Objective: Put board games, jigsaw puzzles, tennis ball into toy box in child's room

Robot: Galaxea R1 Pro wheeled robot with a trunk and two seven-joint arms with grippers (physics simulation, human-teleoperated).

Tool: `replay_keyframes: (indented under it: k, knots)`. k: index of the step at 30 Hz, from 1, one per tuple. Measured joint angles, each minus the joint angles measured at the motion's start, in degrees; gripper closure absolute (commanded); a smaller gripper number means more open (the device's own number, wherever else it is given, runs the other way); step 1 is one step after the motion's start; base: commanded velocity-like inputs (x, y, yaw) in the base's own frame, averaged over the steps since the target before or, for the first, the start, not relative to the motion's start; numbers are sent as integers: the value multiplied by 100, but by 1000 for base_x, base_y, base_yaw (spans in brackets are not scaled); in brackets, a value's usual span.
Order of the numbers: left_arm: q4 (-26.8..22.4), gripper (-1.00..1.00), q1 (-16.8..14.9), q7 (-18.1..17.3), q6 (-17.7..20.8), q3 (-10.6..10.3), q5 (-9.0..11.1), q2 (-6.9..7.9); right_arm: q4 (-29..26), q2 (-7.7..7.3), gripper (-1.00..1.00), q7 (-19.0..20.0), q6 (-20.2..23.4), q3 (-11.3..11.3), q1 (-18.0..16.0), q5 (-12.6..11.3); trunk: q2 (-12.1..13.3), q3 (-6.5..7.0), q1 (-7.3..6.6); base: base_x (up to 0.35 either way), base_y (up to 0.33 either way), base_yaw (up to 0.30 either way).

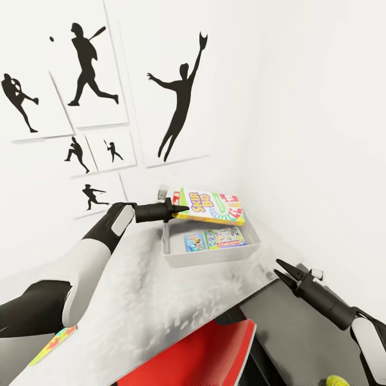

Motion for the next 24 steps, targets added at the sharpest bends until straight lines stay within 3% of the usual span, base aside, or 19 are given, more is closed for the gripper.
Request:
replay_keyframes:
  k: [18, 24]
  knots:
    - [-1, 100, 2, 48, 4, -17, 8, 18, 1, 13, -100, 16, -12, -16, -2, -5, -1, -124, 0, 0, 0, -44]
    - [12, 100, 1, 326, 6, 40, 23, 50, -29, 46, -100, 18, -29, -13, -1, -1, -1, -125, 0, 0, 0, 0]
